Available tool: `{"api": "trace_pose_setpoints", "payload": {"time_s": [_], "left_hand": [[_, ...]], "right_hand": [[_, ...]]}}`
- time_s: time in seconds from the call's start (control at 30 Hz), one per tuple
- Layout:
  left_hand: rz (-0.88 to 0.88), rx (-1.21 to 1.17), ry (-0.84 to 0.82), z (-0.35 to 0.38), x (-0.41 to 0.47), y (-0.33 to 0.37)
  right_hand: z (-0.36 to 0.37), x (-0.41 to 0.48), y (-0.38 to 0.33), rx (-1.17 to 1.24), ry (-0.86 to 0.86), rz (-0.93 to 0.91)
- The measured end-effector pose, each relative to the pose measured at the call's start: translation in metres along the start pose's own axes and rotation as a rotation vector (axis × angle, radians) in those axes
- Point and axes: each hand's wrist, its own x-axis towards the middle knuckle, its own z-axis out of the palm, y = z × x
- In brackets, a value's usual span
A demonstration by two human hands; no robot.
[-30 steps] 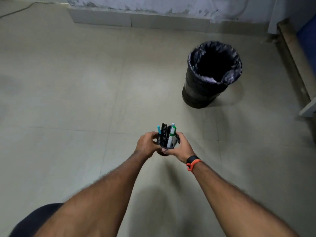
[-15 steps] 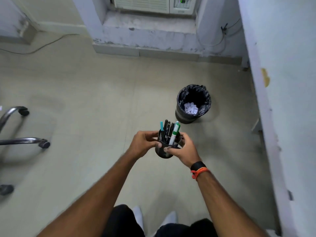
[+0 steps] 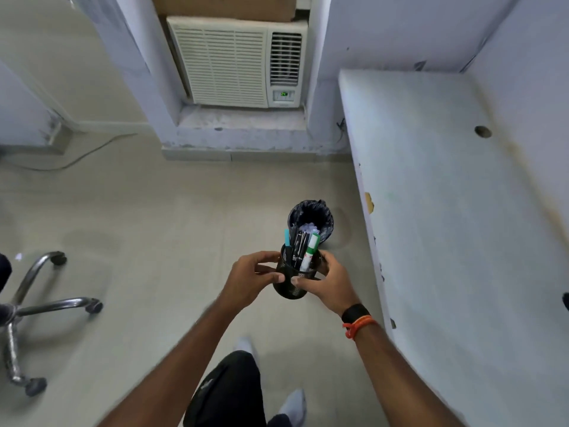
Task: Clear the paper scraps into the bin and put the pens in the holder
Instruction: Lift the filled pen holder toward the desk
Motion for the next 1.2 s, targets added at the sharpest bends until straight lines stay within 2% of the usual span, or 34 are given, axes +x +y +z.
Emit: {"api": "trace_pose_setpoints", "payload": {"time_s": [0.17,0.43,0.57,0.73,0.9,1.1,1.2], "left_hand": [[0.076,0.090,-0.088,-0.004,0.047,0.024],[0.166,0.172,-0.285,0.010,0.141,0.081],[0.210,0.294,-0.439,0.037,0.183,0.119],[0.304,0.440,-0.529,0.093,0.235,0.161],[0.234,0.464,-0.596,0.160,0.294,0.188],[0.017,0.342,-0.659,0.232,0.362,0.201],[-0.020,0.320,-0.651,0.267,0.393,0.207]], "right_hand": [[-0.018,0.027,-0.017,-0.010,0.040,0.021],[-0.063,0.061,-0.057,0.029,0.261,0.063],[-0.090,0.072,-0.054,0.088,0.422,0.104],[-0.142,0.101,-0.043,0.116,0.595,0.135],[-0.204,0.144,-0.021,0.063,0.661,0.145],[-0.276,0.211,0.016,0.056,0.623,0.242],[-0.310,0.238,0.031,0.065,0.618,0.262]]}}
